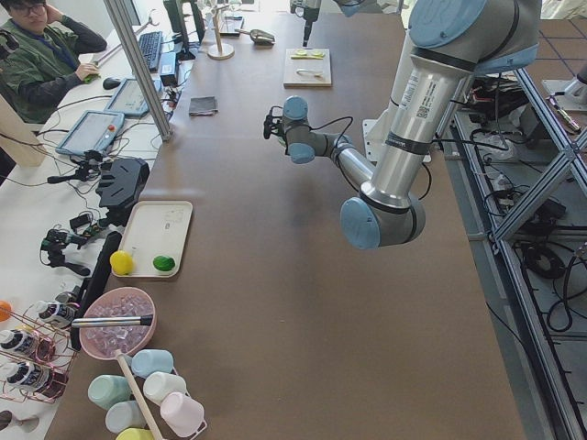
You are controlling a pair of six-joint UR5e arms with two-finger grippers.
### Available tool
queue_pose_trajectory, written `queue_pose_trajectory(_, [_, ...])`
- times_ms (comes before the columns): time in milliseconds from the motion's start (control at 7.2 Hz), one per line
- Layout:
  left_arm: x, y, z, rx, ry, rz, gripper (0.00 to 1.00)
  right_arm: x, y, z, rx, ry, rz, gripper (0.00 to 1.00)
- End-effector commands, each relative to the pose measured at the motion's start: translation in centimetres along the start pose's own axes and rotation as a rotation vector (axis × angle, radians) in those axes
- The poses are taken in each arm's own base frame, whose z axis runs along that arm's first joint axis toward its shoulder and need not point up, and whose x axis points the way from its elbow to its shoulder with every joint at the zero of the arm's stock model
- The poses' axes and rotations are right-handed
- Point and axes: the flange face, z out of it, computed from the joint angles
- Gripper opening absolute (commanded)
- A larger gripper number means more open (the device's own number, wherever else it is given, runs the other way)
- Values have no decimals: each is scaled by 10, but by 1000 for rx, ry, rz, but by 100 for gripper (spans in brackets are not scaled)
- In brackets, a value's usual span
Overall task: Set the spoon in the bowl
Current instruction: 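Slide the bowl to table center with left gripper while right gripper nears board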
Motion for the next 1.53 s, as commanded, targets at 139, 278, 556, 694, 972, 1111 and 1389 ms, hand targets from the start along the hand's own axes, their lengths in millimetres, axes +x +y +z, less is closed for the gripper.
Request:
queue_pose_trajectory(139, [25, -4, 30, 27, -38, -11, 24, -2, 0, 0, 0, -2, -2, 100])
queue_pose_trajectory(278, [24, -3, 28, 30, -37, -9, 98, -2, 0, 0, 0, -2, -2, 100])
queue_pose_trajectory(556, [-9, -38, -31, 79, -13, 8, 98, -2, -1, 0, 5, -1, -14, 100])
queue_pose_trajectory(694, [-44, -82, -82, 19, -42, 44, 98, -3, 0, 2, 10, 6, -9, 100])
queue_pose_trajectory(972, [-182, -146, -200, 0, -100, 167, 98, -16, 8, 13, 19, 26, 113, 97])
queue_pose_trajectory(1111, [-258, -165, -250, -9, -112, 208, 98, -31, 17, 26, 36, 44, 174, 96])
queue_pose_trajectory(1389, [-355, -157, -289, -6, -189, 310, 98, -64, 35, 47, 54, 48, 182, 95])
